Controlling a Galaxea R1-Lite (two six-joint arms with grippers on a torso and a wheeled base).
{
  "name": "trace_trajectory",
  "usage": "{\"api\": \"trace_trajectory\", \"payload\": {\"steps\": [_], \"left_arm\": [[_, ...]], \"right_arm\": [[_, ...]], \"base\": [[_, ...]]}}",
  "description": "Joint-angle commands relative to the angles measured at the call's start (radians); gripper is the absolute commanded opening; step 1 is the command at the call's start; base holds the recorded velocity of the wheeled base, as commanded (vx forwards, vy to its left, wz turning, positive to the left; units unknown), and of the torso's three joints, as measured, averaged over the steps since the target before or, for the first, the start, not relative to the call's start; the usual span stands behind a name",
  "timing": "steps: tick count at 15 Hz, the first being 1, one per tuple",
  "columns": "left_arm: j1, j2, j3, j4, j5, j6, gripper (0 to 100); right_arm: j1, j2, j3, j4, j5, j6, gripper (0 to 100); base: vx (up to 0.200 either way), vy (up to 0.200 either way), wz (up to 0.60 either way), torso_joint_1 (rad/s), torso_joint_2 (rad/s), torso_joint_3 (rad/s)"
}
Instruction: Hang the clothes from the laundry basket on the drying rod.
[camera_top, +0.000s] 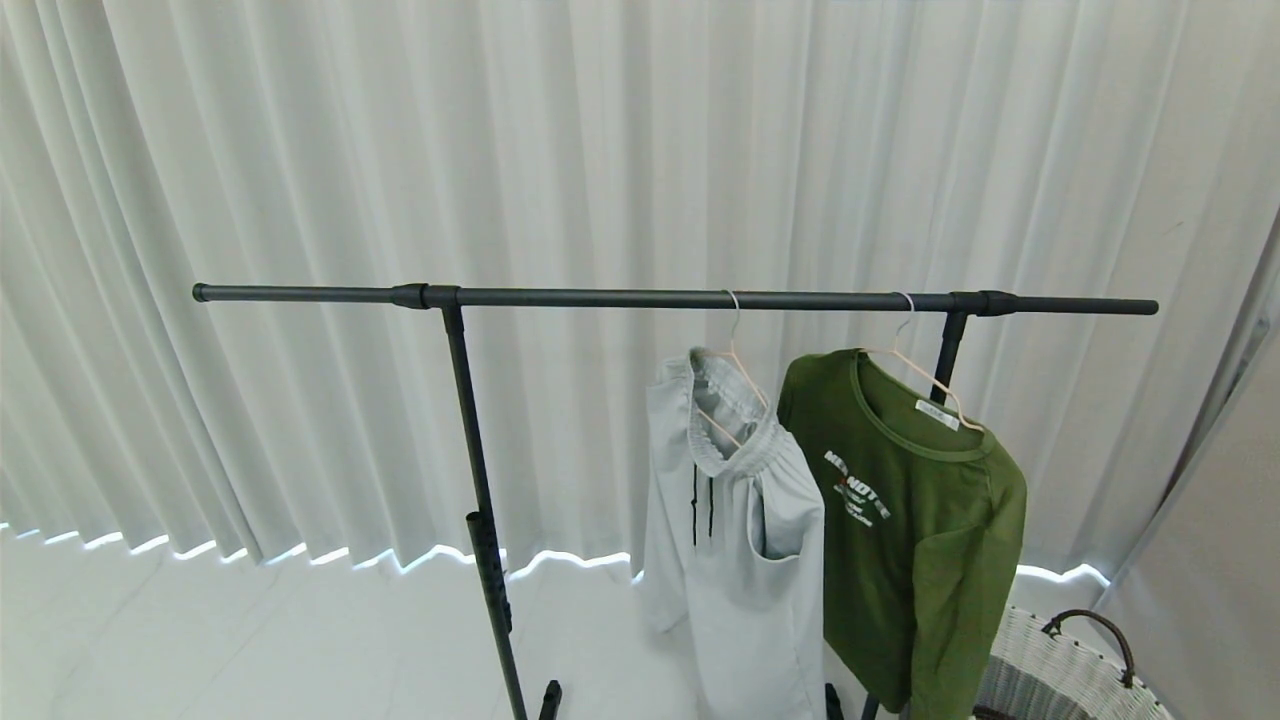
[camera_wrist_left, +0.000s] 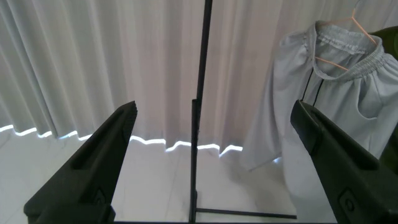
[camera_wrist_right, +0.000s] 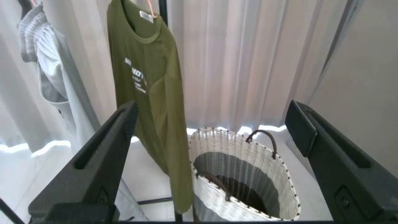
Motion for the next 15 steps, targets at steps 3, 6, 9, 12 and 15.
{"api": "trace_trajectory", "payload": {"steps": [3, 6, 9, 12, 15], "left_arm": [[0.001, 0.0, 0.0, 0.0, 0.0, -0.001, 100], [0.001, 0.0, 0.0, 0.0, 0.0, -0.001, 100], [0.001, 0.0, 0.0, 0.0, 0.0, -0.001, 100], [-0.001, 0.0, 0.0, 0.0, 0.0, -0.001, 100], [0.001, 0.0, 0.0, 0.0, 0.0, -0.001, 100]], "right_arm": [[0.0, 0.0, 0.0, 0.0, 0.0, 0.0, 100], [0.0, 0.0, 0.0, 0.0, 0.0, 0.0, 100], [0.0, 0.0, 0.0, 0.0, 0.0, 0.0, 100], [0.0, 0.0, 0.0, 0.0, 0.0, 0.0, 100], [0.0, 0.0, 0.0, 0.0, 0.0, 0.0, 100]], "base": [[0.0, 0.0, 0.0, 0.0, 0.0, 0.0], [0.0, 0.0, 0.0, 0.0, 0.0, 0.0], [0.0, 0.0, 0.0, 0.0, 0.0, 0.0], [0.0, 0.0, 0.0, 0.0, 0.0, 0.0], [0.0, 0.0, 0.0, 0.0, 0.0, 0.0]]}}
